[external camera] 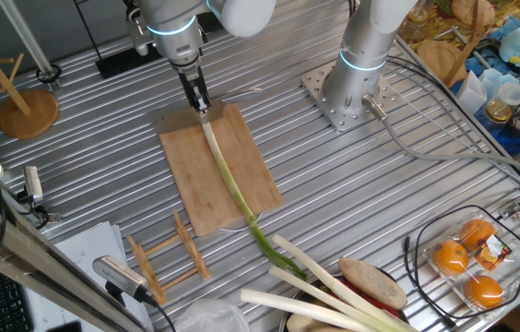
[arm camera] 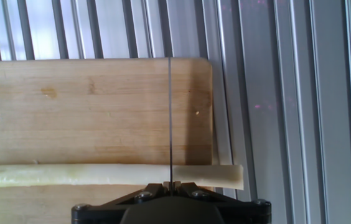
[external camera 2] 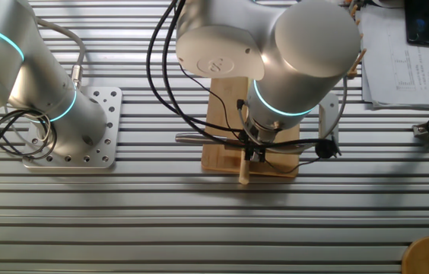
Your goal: Chop the scallions
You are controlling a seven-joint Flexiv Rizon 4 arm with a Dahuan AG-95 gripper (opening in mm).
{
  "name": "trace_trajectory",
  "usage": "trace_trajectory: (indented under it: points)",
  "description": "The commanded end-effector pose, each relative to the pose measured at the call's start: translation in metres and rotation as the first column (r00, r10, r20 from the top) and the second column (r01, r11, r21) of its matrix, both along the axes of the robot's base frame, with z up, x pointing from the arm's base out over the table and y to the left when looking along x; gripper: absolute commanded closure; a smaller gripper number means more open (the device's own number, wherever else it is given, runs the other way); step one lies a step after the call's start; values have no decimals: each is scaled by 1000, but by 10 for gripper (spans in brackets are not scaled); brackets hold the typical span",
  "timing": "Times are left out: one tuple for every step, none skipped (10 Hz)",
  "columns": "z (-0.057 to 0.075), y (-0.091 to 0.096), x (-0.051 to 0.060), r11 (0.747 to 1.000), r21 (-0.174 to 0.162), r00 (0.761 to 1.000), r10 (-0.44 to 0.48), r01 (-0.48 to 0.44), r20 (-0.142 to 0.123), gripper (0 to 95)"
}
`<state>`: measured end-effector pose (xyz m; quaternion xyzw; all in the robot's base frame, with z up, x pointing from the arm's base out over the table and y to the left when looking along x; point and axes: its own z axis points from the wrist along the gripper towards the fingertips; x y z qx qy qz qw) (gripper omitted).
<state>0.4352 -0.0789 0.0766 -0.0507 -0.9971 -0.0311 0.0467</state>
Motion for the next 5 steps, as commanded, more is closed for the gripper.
trace_trajectory:
  points:
    - [-3,0,-3,1000,1,1000,2,-2,6,950]
    - [-3,1,-3,1000,0,1000,2,-2,5,950]
    - [-3,1,-3,1000,0,1000,3,-3,4,950]
    - [-4,0,-3,1000,1,1000,3,-3,6,950]
    - [-8,0,-4,1000,1,1000,5,-5,7,950]
